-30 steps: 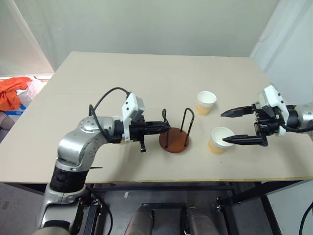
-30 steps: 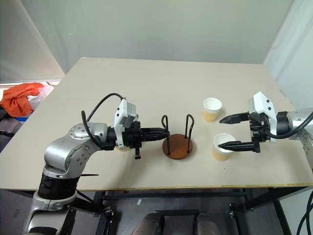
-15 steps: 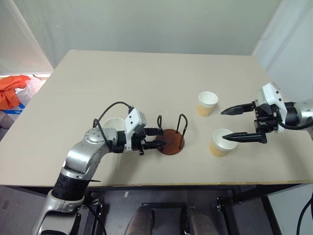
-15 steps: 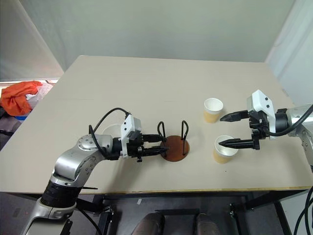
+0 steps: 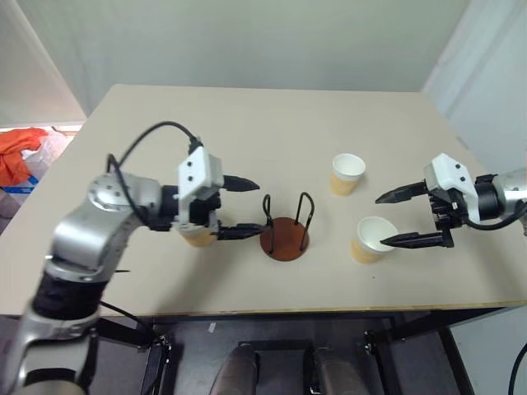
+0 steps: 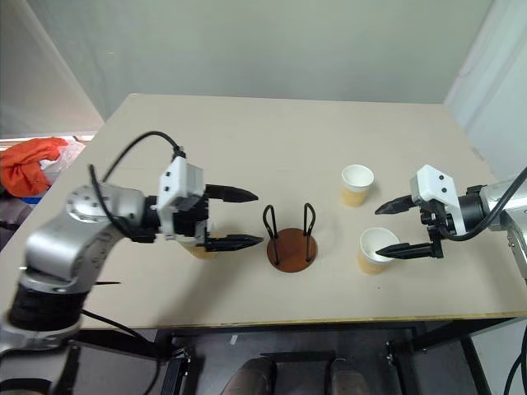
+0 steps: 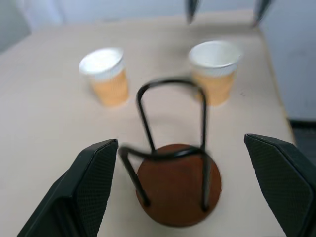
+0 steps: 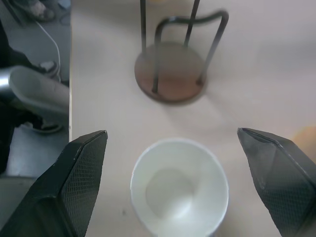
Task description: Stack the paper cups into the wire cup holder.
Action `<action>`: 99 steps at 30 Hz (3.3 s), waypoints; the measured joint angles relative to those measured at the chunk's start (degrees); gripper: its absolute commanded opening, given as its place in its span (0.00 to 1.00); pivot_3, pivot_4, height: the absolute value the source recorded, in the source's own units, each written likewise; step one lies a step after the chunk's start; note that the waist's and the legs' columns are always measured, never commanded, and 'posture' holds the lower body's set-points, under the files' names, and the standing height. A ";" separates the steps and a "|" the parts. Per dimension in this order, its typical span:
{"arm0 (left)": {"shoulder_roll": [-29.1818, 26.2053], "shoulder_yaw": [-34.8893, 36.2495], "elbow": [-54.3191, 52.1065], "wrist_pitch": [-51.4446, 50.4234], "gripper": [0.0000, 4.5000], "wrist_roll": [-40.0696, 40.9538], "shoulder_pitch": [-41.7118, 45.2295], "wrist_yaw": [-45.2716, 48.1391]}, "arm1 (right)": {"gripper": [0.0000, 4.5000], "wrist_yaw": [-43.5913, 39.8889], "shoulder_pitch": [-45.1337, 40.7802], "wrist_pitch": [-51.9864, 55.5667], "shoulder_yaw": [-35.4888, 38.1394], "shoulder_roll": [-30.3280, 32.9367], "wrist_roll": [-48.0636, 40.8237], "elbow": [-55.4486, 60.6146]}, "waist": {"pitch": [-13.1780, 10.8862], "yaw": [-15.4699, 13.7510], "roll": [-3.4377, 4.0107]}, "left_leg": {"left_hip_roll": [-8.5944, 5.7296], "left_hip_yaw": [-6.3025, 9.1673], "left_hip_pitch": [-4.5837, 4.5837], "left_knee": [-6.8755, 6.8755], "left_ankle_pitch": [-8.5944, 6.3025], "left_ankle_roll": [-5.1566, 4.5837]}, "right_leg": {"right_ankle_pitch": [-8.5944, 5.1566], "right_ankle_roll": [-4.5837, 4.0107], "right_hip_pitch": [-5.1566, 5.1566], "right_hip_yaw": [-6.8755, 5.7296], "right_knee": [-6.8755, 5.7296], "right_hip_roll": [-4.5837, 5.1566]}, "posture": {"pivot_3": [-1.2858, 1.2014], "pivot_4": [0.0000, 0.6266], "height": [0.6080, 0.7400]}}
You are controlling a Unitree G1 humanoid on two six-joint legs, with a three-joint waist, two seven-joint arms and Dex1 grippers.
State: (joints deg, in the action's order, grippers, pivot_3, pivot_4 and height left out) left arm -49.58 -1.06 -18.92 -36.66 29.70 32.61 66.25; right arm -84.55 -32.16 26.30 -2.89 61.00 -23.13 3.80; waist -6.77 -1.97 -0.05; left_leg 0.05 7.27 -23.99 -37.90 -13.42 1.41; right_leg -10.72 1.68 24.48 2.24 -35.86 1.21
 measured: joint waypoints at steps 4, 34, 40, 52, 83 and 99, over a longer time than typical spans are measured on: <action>-6.26 2.80 -0.85 0.03 1.00 1.62 -0.82 4.08 | 1.00 -0.05 1.74 -2.04 -0.66 2.58 2.82 0.96 | -0.02 0.22 0.01 | 0.05 0.03 -0.04 0.12 -0.02 0.04 | -0.07 -0.11 0.11 -0.02 -0.01 -0.01 | 0.52 0.24 1.00; -10.69 13.25 -0.48 0.82 1.00 7.12 -5.58 3.57 | 0.01 4.66 4.02 -3.48 -8.08 -0.08 10.43 7.52 | -0.05 0.41 0.05 | 0.12 0.02 -0.05 0.44 -0.10 0.08 | -0.26 -0.25 0.30 -0.09 -0.08 0.01 | 0.52 0.24 1.00; -10.75 13.29 0.64 1.94 1.00 6.26 -6.21 3.40 | 0.01 -1.22 -4.18 -5.53 -7.78 -0.15 7.96 4.44 | -0.06 0.58 0.07 | 0.12 0.01 -0.05 0.52 -0.08 0.10 | -0.23 -0.30 0.40 -0.10 -0.09 0.01 | 0.52 0.24 1.00; -10.70 13.12 1.89 2.83 1.00 6.43 -6.29 3.56 | 0.01 -7.75 -36.62 -8.28 -16.73 -16.40 -6.02 -4.05 | -0.10 1.15 0.13 | 0.66 0.07 -0.10 0.94 0.13 0.35 | -0.46 -1.23 0.84 -0.59 -0.53 -0.20 | 0.52 0.24 1.00; -11.27 15.62 -2.72 -0.31 1.00 7.19 -6.00 -7.03 | 1.00 -3.93 -44.89 -28.52 -24.69 -24.12 10.25 -36.55 | -0.09 0.98 0.12 | 0.71 0.18 -0.01 0.95 0.18 0.87 | -0.43 -1.94 1.05 -0.62 -1.07 -0.19 | 0.52 0.24 1.00; -1.73 -0.20 13.53 9.19 1.00 -13.49 9.26 -16.55 | 1.00 7.98 -47.62 -39.97 -22.89 -28.72 31.33 -72.09 | -0.11 0.95 0.13 | 0.78 0.13 -0.04 1.29 0.13 1.04 | -0.08 -1.35 1.21 -0.65 -1.00 -0.16 | 0.52 0.24 1.00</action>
State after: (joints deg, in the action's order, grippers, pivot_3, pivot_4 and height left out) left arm -51.31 -1.25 -5.38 -27.47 16.21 41.87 49.69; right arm -76.57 -79.78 -13.67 -25.77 32.27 8.21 -68.30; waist -6.88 -1.02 0.08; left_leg 0.83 7.41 -24.03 -36.61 -13.29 2.45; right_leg -10.79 0.33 25.69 1.60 -36.87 1.05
